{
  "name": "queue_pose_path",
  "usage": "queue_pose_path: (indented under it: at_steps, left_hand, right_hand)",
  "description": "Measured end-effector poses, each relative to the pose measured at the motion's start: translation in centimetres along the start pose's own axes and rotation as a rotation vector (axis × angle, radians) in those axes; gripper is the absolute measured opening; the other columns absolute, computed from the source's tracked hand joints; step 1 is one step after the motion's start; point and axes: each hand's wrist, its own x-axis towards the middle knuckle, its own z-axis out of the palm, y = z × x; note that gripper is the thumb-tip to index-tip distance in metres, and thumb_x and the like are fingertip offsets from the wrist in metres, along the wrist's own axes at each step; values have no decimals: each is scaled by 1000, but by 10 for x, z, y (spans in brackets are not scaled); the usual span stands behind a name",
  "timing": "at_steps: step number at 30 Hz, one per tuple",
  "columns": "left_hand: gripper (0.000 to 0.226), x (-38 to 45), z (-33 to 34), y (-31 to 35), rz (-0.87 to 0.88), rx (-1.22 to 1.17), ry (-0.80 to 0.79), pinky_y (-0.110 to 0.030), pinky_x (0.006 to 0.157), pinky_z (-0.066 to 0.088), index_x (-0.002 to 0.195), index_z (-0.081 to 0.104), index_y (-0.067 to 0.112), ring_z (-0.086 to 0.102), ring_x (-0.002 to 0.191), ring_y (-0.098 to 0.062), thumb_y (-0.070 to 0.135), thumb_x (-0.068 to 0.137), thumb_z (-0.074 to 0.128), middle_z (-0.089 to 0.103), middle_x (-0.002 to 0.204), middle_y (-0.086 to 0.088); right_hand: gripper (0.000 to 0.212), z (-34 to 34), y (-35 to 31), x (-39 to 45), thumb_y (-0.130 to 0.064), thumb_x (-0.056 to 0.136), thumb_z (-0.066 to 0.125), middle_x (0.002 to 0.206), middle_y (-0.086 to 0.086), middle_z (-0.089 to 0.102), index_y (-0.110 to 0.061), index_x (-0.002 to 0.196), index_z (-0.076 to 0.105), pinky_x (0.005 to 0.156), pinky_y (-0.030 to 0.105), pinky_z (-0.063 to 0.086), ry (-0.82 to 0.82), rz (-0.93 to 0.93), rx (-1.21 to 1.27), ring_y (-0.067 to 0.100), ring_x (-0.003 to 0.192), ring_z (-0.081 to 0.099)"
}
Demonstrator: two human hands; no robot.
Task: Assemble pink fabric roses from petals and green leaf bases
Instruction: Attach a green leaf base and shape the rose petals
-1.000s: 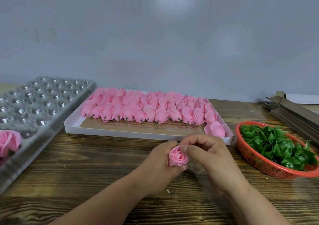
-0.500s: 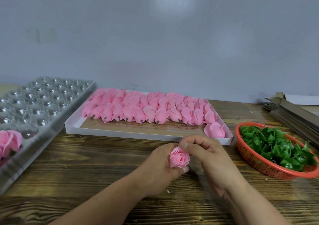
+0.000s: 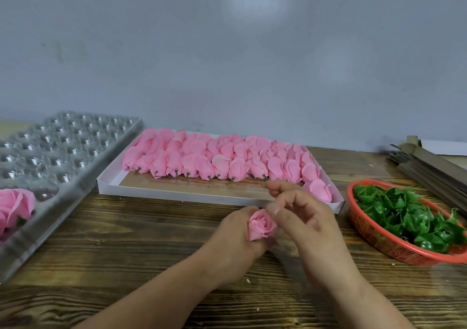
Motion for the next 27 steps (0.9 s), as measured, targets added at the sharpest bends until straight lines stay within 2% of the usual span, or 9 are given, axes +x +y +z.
queue_pose_path:
  at_steps: [2,4,7,10,13,18,21,23,27]
  left_hand:
    - [19,0,-1,2,-25,-4,43,-21,69,49,86,59,24,58,76,-7,6,86,63,63,83,4]
    - [15,1,0,3,-56,-4,45,-24,77,51,97,62,15,63,85,-14,4,87,60,67,93,-2]
    - [17,1,0,6,-82,-53,48,-27,85,52,103,63,11,65,95,-18,4,88,61,69,99,-6]
    - [17,1,0,6,-95,-27,50,-20,83,52,104,63,15,65,93,-10,5,90,59,68,98,-1]
    - [34,0,2,4,-84,33,82,-4,71,46,101,58,27,58,76,15,-4,89,52,61,84,13]
    - [40,0,5,4,-77,68,107,5,67,36,126,50,9,48,68,29,-9,91,46,47,86,26]
    - [38,0,2,11,-75,34,50,3,74,36,129,49,6,57,93,10,-8,94,44,56,112,12]
    - [27,0,2,15,-83,-35,-13,-4,75,43,117,56,2,60,89,2,-8,95,45,64,109,-11]
    - [15,0,1,10,-107,69,80,-29,86,52,105,61,9,64,95,-13,6,91,58,67,102,-6]
  right_hand:
    - [21,0,1,-3,-30,58,78,115,-16,61,-21,67,62,96,16,38,-59,-110,-139,-2,118,51]
    - [21,2,6,-5,-23,59,79,118,-17,58,-19,71,62,97,11,34,-106,-179,-291,-3,120,48]
    - [17,6,10,-5,-21,64,73,121,-14,55,-14,77,65,97,18,39,-106,-288,-463,0,119,48]
    - [15,7,12,-4,-21,67,71,119,-14,56,-15,81,70,96,30,44,-65,-357,-509,3,117,50]
    - [17,10,13,-5,-17,69,69,116,-11,58,-18,86,73,93,42,47,-31,-421,-546,9,115,53]
    - [17,15,14,-4,-2,71,64,112,-6,59,-13,80,74,87,45,49,-26,-547,-577,18,107,58]
    - [21,15,15,-5,-1,73,62,115,-8,58,-14,85,74,93,34,46,-44,-540,-564,12,110,56]
    - [21,13,15,-5,-8,73,64,118,-11,57,-16,92,71,98,22,41,-34,-463,-546,4,114,52]
    - [14,10,16,-5,-16,69,67,116,-17,54,-13,82,63,93,14,38,-27,-392,-547,-3,113,49]
